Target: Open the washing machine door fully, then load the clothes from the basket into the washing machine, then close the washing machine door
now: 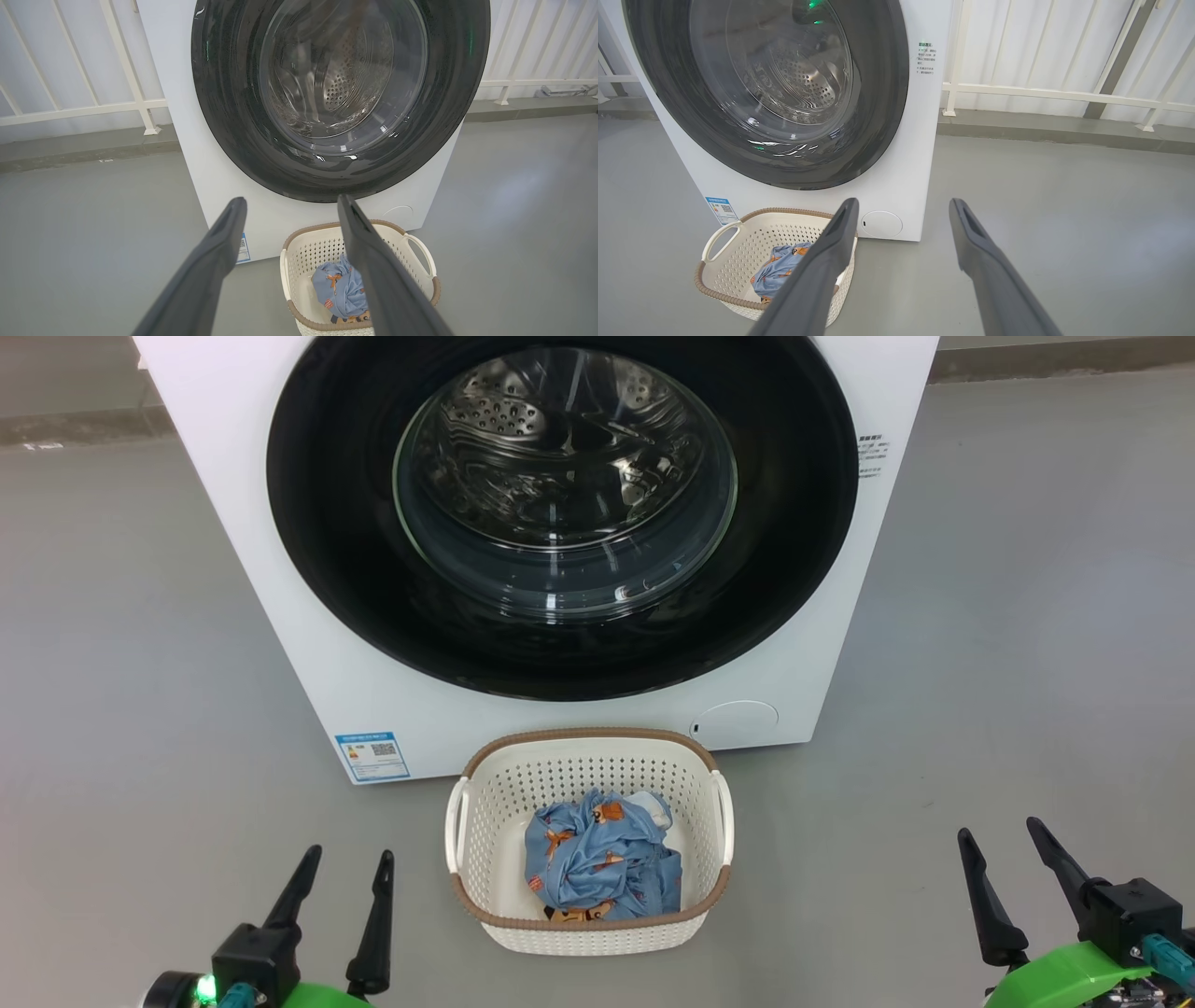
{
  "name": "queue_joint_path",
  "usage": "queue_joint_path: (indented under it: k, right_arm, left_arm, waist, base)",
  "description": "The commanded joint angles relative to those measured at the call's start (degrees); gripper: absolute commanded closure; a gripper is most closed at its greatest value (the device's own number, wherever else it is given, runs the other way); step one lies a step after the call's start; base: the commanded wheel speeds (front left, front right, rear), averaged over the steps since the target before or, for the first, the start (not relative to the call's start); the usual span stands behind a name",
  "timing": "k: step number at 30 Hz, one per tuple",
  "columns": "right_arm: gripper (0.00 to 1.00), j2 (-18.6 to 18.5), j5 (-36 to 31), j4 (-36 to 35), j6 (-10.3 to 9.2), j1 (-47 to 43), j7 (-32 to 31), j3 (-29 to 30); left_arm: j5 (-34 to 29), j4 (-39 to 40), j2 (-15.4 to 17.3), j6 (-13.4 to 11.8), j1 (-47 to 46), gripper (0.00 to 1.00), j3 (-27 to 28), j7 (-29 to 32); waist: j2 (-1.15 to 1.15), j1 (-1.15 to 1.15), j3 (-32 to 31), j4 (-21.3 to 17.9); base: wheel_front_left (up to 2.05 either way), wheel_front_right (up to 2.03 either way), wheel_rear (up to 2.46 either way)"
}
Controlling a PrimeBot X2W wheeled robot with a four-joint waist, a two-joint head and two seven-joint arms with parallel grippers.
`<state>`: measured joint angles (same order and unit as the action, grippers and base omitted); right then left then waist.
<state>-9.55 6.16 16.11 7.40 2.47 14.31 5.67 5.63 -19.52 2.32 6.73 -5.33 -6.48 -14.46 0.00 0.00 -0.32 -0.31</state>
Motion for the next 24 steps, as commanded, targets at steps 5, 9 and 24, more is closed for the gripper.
queue_joint_path:
  k: [5,9,24]
  right_arm:
    - [0.00,-0.8,0.6,-1.6,0.09,2.0,0.7,-1.1]
    - [0.00,-0.9,1.1,-1.5,0.09,2.0,0.7,-1.0]
    - [0.00,-0.6,1.6,-1.9,0.09,2.0,0.7,-0.8]
  left_arm:
    - [0.1,0.4,0.7,-0.6,-2.6,0.00,1.7,-0.5]
    - [0.2,0.2,0.7,-0.8,-2.6,0.00,1.7,-0.5]
    - [-0.2,-0.4,0.6,-1.5,-2.9,0.00,2.0,-0.5]
  waist:
    - [0.00,0.00,0.0,0.0]
    - [0.00,0.00,0.1,0.0]
    - [0.00,0.00,0.3,-0.3]
  base:
    - [0.00,0.00,0.00]
    - [0.00,0.00,0.00]
    - [0.49,0.49,-0.98]
